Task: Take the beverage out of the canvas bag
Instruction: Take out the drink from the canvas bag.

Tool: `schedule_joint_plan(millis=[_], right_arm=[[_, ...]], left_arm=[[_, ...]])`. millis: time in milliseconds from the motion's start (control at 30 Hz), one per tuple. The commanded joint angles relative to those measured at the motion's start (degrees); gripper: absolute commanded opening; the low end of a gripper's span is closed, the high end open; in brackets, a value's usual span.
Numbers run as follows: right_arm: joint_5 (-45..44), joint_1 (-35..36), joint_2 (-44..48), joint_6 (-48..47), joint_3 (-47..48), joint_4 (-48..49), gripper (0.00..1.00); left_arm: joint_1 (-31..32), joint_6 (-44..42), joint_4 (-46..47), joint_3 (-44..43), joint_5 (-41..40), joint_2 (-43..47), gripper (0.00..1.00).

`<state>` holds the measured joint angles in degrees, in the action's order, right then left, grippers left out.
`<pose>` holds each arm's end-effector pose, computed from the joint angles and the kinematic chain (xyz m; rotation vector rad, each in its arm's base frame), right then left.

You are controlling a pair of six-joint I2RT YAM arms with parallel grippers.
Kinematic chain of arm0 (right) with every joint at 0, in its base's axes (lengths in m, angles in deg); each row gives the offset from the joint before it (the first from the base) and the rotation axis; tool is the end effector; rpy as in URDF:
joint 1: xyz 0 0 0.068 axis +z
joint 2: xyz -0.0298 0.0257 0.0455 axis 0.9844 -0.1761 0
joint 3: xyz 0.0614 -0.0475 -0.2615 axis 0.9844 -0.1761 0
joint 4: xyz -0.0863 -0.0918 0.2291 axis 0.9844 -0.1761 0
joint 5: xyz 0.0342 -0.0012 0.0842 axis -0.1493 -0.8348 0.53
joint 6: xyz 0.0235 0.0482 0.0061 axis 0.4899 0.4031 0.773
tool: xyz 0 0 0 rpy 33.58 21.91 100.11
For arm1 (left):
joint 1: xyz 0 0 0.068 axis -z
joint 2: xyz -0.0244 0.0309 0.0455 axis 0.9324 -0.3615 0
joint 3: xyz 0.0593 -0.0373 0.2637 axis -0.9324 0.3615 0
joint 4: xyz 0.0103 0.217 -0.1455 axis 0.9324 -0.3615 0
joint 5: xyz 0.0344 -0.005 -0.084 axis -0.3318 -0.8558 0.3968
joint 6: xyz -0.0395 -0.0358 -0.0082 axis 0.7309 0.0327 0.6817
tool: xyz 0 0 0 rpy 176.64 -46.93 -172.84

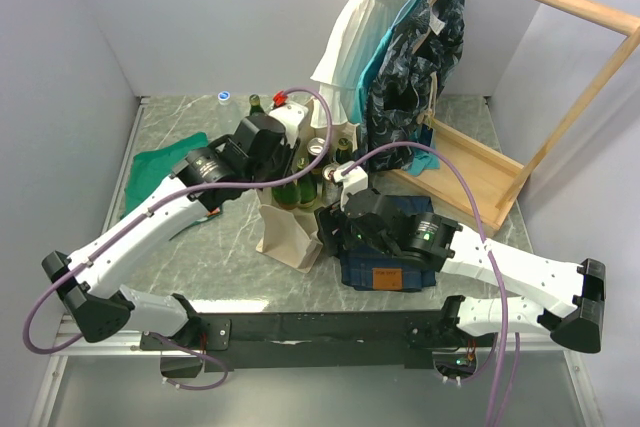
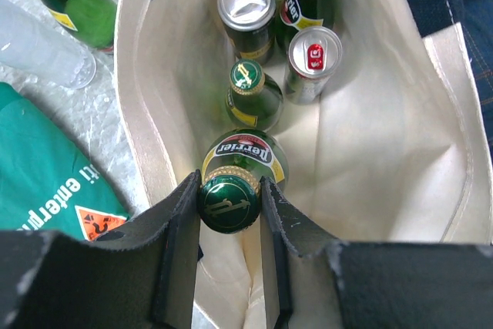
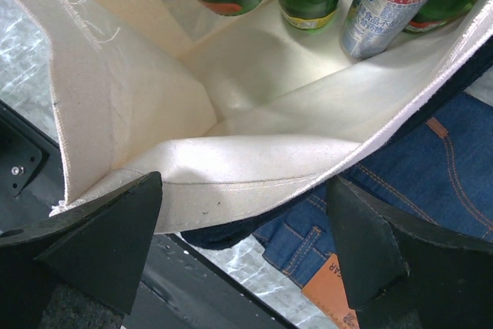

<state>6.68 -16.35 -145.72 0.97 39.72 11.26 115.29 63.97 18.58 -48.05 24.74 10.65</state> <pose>0.1160 0.2085 0.3236 -0.6317 2.1305 0.4984 0.1984 -0.1933 0.4070 0.5209 2.1142 -0.2309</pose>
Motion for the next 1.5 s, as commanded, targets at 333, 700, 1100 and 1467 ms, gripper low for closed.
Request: schedule_joint_plan(millis=[333, 700, 1100, 1467], right_arm=[[-3.3, 0.8, 1.6, 0.6, 1.6, -1.5, 0.92], [-4.7, 0.8, 1.8, 1.7, 3.0, -3.0, 0.92], [-5.4, 1.3, 1.1, 2.2, 4.3, -3.9, 0.91], [-5.8, 1.4, 0.8, 1.9, 4.5, -4.1, 0.91]], left_arm=[[0.0, 0.9, 5.3, -7.5, -2.9, 8.2, 0.01], [0.0, -1.1, 7.8, -11.3, -2.9, 10.1, 0.01], [0.0, -3.5, 9.1, -13.1, -6.0, 10.8, 0.01], [0.0, -4.4, 12.6, -12.8, -9.6, 12.9, 0.01]])
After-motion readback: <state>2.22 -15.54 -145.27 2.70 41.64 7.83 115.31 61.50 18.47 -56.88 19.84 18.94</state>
